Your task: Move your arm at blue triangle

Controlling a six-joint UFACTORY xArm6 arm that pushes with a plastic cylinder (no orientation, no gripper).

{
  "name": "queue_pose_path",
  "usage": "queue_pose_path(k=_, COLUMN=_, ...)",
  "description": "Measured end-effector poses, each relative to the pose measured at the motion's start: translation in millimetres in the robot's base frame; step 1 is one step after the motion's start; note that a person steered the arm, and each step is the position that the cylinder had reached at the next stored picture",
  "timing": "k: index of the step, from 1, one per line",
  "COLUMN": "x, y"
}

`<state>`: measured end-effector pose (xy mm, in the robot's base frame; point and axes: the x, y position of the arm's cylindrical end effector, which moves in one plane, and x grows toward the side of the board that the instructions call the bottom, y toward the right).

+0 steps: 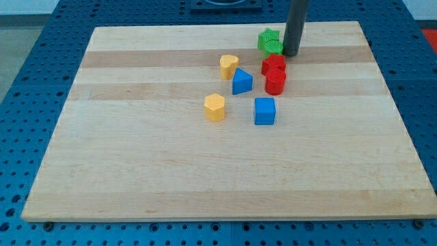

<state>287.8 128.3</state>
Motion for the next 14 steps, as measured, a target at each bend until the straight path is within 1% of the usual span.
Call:
queue_pose_path(k=1, x=0.0, y=0.0)
queue_pose_path(k=2, x=0.3, y=12.1)
queue_pose_path(k=3, x=11.7, y=32.1)
queue_pose_path(k=4, x=33.2, y=44.6)
queue_pose_path(k=6, x=103.6, y=55.5)
queue_pose_path(k=8, x=178.6, y=51.7)
queue_pose_path(k=9, x=192.2, y=44.1)
queue_pose_path(k=14, x=191.4, y=44.6)
